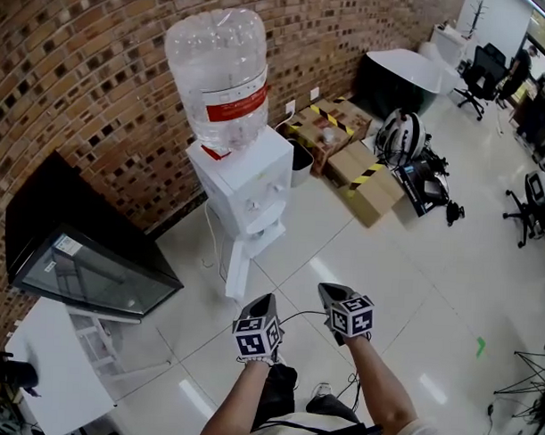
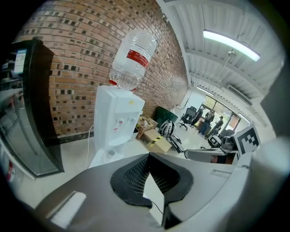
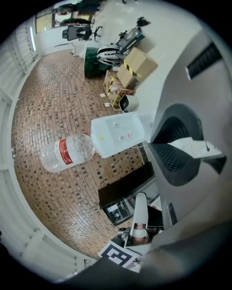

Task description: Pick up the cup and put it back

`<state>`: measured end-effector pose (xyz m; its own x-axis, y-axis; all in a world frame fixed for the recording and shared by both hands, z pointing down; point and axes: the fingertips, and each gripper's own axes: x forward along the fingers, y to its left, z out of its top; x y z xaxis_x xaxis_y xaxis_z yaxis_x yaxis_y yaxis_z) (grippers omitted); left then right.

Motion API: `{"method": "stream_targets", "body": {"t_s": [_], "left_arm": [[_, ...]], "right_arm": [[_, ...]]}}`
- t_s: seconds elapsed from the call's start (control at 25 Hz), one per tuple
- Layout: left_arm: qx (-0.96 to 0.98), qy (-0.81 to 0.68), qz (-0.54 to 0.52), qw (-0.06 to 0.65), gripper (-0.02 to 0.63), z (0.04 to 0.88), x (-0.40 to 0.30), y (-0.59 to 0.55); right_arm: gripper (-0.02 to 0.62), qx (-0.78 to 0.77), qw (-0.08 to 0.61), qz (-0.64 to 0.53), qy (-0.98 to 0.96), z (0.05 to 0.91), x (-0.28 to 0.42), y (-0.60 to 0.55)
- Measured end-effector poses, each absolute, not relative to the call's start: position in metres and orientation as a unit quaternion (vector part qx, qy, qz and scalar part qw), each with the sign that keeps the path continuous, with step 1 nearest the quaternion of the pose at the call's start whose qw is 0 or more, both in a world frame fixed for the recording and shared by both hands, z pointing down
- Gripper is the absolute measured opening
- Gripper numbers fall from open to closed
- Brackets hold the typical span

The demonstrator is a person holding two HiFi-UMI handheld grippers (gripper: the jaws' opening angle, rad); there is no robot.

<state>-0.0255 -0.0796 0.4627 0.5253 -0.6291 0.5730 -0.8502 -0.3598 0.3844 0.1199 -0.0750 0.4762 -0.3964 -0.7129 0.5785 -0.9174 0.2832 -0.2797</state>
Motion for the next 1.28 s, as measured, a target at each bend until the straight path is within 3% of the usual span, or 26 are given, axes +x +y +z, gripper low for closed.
{"method": "stream_targets", "body": {"t_s": [0.56,1.28], "left_arm": [[0.803,-0.490,0.116,0.318,0.000,0.380,-0.005,0.034],[0.815,-0.503,0.085,0.276,0.002,0.315,0.015,0.140]], "right_arm": [[0.002,0.507,0.175,0.266,-0.801,0.398,0.164,0.069],[0.005,0.501,0.153,0.190,-0.830,0.313,0.156,0.170]]}}
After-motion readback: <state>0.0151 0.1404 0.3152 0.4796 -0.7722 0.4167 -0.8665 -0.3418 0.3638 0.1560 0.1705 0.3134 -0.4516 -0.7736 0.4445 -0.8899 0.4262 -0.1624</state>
